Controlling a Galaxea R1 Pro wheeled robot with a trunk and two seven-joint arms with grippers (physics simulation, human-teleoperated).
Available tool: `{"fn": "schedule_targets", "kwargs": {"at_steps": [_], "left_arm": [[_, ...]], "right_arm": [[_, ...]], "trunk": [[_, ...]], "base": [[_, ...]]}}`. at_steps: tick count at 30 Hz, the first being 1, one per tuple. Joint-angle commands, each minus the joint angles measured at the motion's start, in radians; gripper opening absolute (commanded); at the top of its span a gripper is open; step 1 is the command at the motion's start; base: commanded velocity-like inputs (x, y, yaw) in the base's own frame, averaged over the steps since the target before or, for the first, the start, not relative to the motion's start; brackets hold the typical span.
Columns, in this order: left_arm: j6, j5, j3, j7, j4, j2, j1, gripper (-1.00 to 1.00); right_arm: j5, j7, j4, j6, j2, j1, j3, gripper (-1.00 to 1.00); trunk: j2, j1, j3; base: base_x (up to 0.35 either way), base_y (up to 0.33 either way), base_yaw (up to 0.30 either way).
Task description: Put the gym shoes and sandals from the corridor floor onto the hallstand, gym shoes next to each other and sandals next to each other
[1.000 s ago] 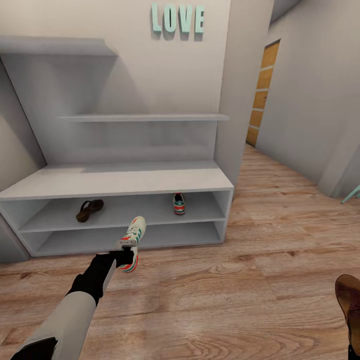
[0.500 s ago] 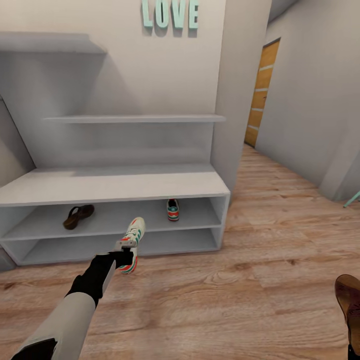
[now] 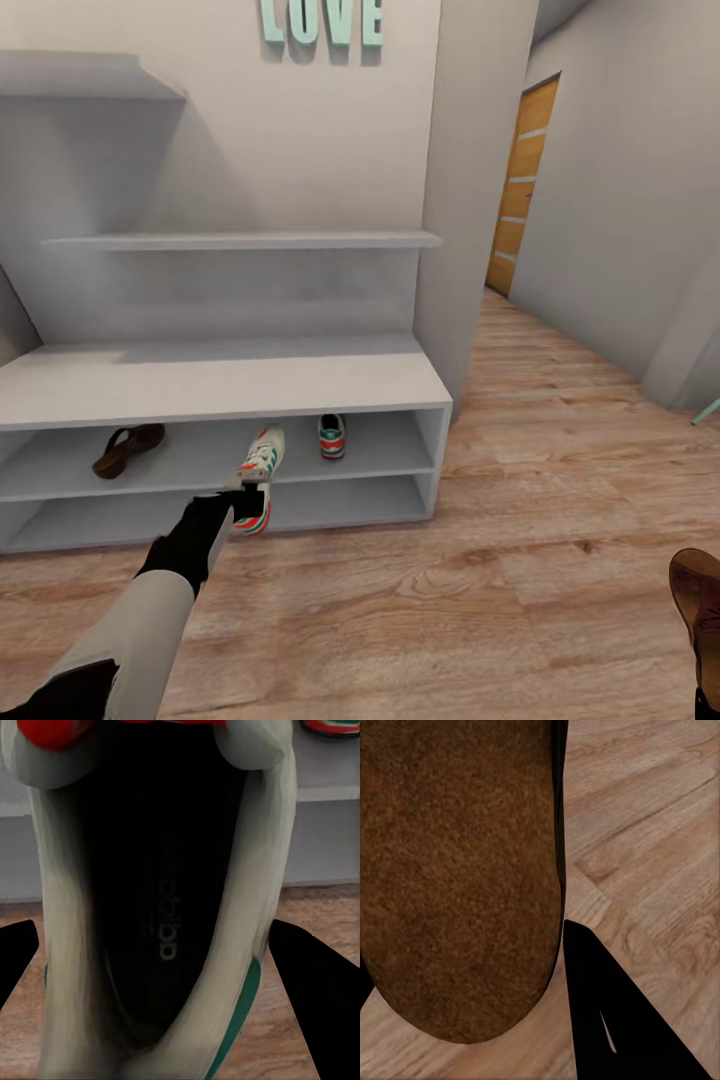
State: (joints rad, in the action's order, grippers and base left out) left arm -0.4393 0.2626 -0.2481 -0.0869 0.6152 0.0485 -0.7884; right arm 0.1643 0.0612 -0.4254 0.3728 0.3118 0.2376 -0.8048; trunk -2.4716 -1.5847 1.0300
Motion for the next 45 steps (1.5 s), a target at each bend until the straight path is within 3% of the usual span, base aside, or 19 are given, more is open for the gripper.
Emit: {"fn": "schedule_targets", "kwargs": {"at_steps": [1,18,26,32,45], "left_arm": [[-0.017,0.010,-0.008,-0.008,0.002,0.002,-0.004,-1.00],[-0.166,0.010,-0.007,-0.005,0.002,-0.002,-0.030,-1.00],[-0.166,0.010,-0.006,-0.005,0.011,-0.005,-0.023,-1.00],[-0.168,0.010,-0.004,-0.005,0.073,-0.004,-0.016,-1.00],[-0.166,0.012,-0.005,-0.007,0.084,-0.002,-0.015,-1.00]], "right_arm": [[0.004,0.006,0.000,0.003,0.000,0.001,-0.008,-1.00],[0.004,0.007,-0.001,0.003,0.001,0.001,-0.007,-1.00],[0.004,0.007,-0.001,0.003,0.000,0.001,-0.007,-1.00],[0.004,0.007,-0.001,0.003,0.000,0.001,-0.007,-1.00],[0.004,0.007,-0.001,0.003,0.000,0.001,-0.007,-1.00]], "trunk": [[0.000,0.000,0.001],[0.000,0.000,0.001],[0.000,0.000,0.001],[0.000,0.000,0.001],[0.000,0.000,0.001]], "base": [[0.045,-0.018,0.000],[0.005,-0.002,0.000],[0.071,-0.037,0.000],[0.243,-0.150,0.000],[0.132,-0.074,0.000]]}}
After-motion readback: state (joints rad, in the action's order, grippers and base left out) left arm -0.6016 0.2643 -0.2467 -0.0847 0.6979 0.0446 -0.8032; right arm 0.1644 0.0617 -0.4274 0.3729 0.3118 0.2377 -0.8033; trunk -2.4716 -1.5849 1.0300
